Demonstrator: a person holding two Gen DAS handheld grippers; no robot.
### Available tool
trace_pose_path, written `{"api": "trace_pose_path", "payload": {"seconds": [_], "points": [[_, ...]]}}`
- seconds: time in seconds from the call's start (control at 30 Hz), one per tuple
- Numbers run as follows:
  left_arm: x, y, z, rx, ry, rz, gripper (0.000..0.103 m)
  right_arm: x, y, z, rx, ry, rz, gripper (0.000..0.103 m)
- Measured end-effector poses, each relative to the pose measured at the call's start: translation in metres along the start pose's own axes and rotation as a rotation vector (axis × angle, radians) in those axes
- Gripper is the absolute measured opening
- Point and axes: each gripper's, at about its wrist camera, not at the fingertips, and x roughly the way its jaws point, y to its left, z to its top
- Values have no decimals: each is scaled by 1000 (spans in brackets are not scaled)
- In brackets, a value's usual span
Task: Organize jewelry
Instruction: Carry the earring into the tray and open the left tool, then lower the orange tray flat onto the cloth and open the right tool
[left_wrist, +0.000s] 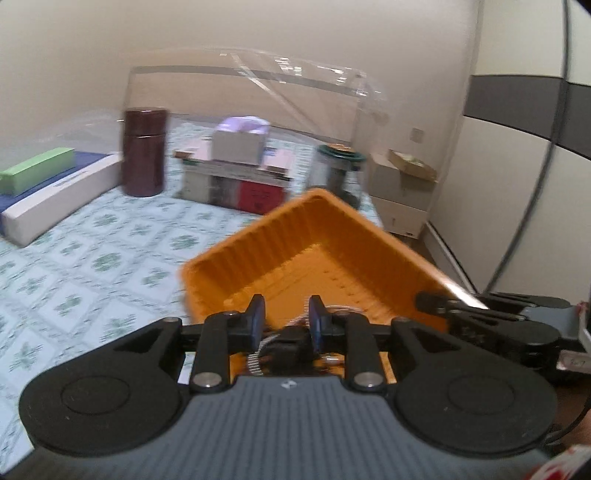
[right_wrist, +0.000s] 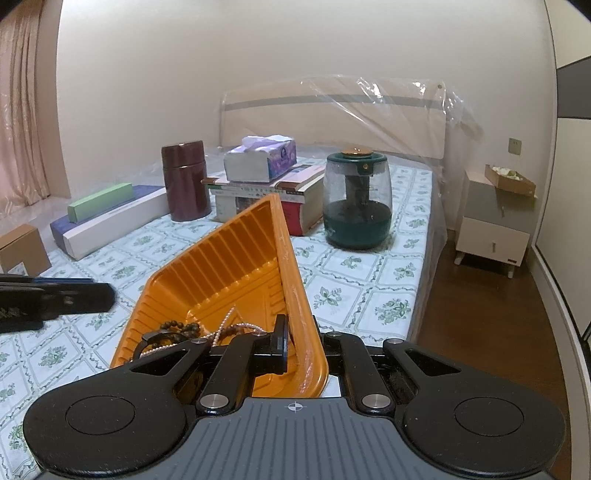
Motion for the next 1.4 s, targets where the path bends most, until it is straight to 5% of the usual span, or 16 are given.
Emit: {"api": "trace_pose_path", "payload": {"seconds": [0.43,0.77,1.07,1.23,1.4], "points": [[-60,72,-48,-117,42,286,23,16,-27,-7,77,37,47,8],[-77,75,-81,-165,98,333,24,59,-87,-22,314,169,175,8],[-79,65,-87,-160,117,329,37,39,-107,-41,467,136,221,10],[-83,57,-91,-167,125,324,56,1,-101,-36,452,23,175,67],[-90,50,-94,-193,126,329,81,-31,-75,-15,339,11,121,75]]}}
